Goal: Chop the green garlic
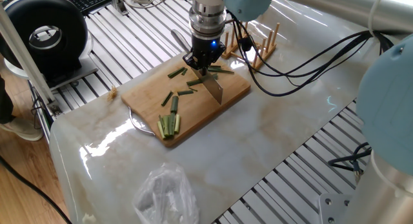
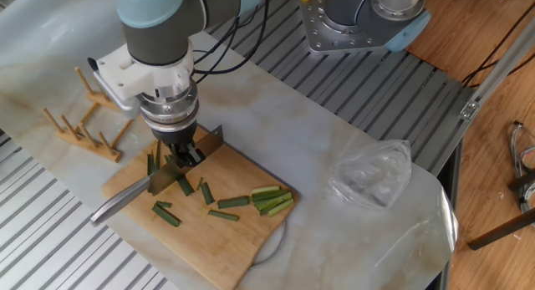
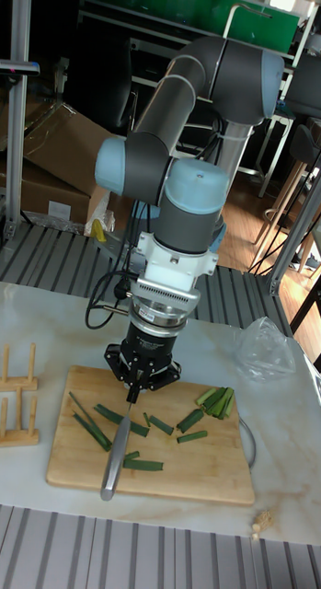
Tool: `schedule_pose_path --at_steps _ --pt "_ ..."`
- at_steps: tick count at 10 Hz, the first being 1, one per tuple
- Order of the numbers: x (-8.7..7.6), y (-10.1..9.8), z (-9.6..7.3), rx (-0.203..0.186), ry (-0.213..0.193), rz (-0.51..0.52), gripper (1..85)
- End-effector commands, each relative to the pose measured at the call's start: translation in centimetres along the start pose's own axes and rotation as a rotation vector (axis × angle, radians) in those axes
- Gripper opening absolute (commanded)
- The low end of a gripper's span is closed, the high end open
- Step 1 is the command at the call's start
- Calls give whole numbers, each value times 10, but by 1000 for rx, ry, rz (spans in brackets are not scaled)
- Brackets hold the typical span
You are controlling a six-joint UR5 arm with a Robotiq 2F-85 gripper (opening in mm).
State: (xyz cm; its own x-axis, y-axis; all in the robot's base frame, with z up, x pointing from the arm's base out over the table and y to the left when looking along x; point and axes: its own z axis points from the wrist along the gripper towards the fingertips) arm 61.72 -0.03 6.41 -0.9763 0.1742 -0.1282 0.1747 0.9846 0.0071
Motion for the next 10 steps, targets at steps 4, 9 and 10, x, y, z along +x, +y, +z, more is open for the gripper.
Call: schedule_pose_path --at_steps 4,9,10 --pt "-15 -2 5 -19 -2 -3 13" --pt "-7 1 -2 -32 27 5 13" --pt "-4 2 -2 -38 37 10 13"
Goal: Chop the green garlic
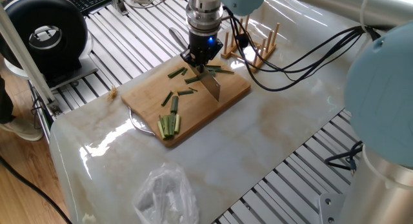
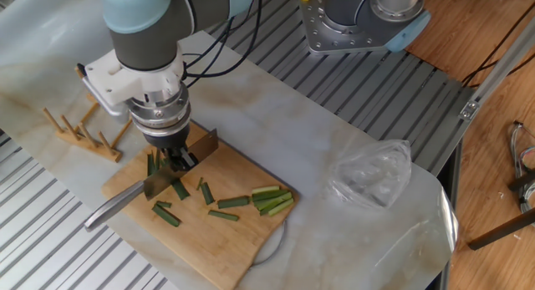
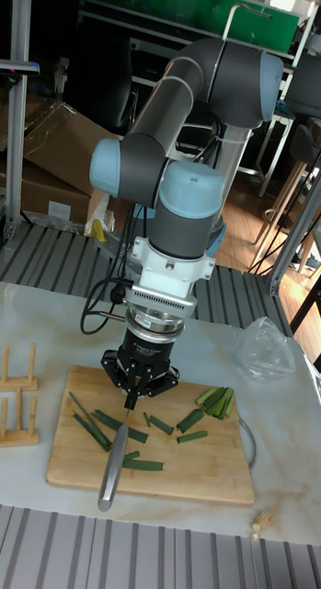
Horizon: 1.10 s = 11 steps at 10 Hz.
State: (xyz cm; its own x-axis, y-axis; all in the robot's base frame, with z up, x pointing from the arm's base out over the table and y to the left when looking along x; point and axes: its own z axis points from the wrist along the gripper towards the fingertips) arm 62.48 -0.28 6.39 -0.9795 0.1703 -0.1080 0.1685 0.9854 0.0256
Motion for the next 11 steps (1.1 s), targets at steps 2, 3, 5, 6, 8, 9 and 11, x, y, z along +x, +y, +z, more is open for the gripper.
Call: schedule_pose_path --at_steps 2,3,5,6,8,9,11 --pt "12 3 5 -30 17 23 13" --pt "17 1 5 -23 38 24 13" --pt "23 2 -3 -10 74 25 13" --pt "25 2 -8 -6 92 27 13" --pt "30 2 -5 -21 100 26 13" --pt "34 0 -1 -21 98 24 13" --pt "41 -1 2 -28 104 22 13"
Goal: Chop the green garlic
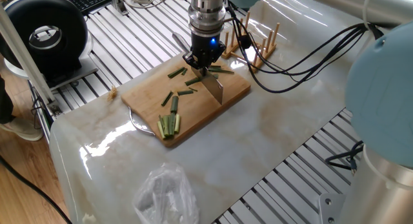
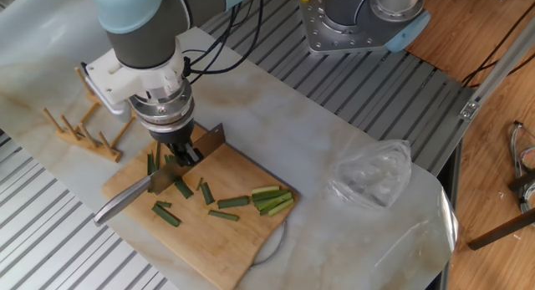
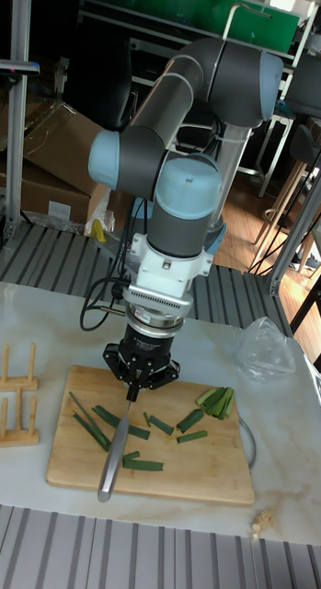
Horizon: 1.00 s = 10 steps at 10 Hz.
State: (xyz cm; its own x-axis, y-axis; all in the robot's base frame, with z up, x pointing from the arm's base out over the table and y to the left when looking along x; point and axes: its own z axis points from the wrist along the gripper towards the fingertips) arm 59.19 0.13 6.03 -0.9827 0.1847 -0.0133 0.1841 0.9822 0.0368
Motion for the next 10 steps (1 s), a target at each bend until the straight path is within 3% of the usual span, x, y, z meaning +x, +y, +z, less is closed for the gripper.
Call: schedule_pose_path --at_steps 1,3,5,10 --pt "9 1 1 -18 8 3 13" --pt "13 3 -12 -6 15 3 13" --pt "15 8 -13 -25 24 1 13" --pt "8 7 -18 17 -4 -10 13"
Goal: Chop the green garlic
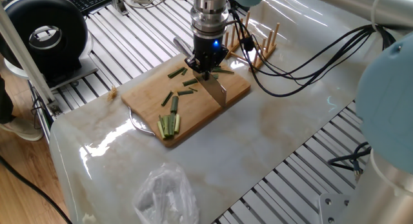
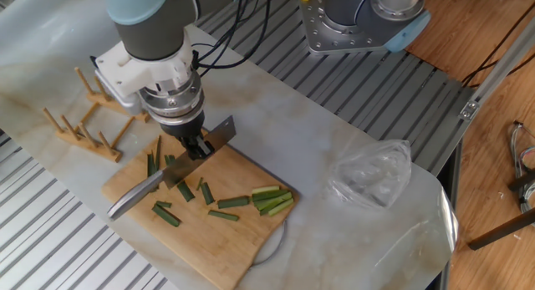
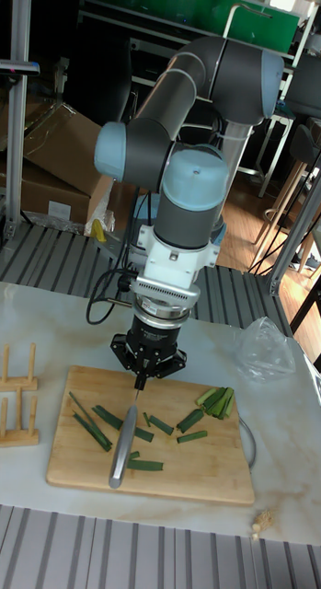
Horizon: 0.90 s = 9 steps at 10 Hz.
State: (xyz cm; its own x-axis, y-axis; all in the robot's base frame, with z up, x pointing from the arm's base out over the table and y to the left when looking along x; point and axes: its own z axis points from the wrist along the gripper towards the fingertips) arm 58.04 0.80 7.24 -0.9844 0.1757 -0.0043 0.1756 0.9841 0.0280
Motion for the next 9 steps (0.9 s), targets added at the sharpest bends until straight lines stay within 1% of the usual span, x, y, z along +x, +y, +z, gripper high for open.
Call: schedule_pose_path --at_steps 1,3,5,6,7,8,9 --pt "-7 3 -12 8 -14 -3 13" --pt "-17 -5 -28 41 -17 -25 13" --pt "-26 -10 -36 42 -36 -28 13" --pt "-35 -15 -38 48 -66 -34 13" --pt "-35 -19 -39 59 -66 -35 13" --pt "-32 -21 -38 62 -49 -22 13" --pt "-28 -26 -39 66 -22 -17 13"
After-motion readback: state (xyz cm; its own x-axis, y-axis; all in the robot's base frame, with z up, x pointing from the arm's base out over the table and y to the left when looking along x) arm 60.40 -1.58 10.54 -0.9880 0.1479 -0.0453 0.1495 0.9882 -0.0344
